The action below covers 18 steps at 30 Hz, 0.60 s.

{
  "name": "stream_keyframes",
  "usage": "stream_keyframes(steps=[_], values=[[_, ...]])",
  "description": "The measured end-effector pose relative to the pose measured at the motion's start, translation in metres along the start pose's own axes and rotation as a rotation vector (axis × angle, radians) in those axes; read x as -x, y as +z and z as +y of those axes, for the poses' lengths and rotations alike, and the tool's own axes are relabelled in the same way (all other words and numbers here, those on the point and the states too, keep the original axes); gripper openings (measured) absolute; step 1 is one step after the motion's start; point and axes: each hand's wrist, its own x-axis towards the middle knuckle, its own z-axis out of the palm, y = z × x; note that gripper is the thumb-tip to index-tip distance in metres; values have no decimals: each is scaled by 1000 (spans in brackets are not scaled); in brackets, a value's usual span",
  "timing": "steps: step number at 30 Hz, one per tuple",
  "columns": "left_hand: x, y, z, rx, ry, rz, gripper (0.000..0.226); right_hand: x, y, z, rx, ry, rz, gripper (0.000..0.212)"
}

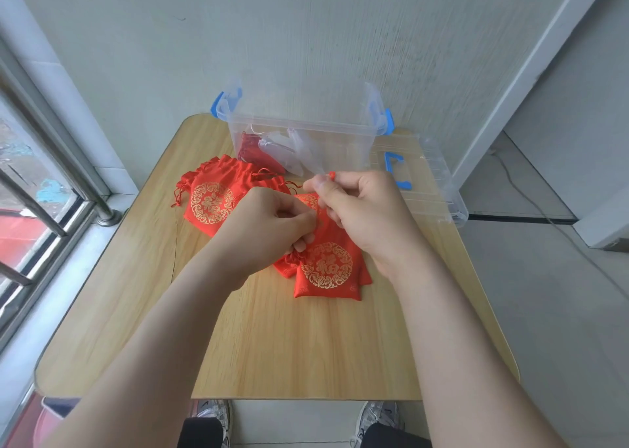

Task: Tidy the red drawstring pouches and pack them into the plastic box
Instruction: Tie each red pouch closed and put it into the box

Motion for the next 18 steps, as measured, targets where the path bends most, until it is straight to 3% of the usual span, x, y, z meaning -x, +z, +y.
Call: stream_keyframes(steps=[6,11,18], values=[[3,-3,3,-46,30,-91,26,4,-5,0,-7,26,5,8],[2,-7,-1,72,45,-43,28,3,-1,-3,-87,-6,41,17],[-1,-11,-1,321,-2,-63,33,11,-1,-8,302,-297,-25,37]])
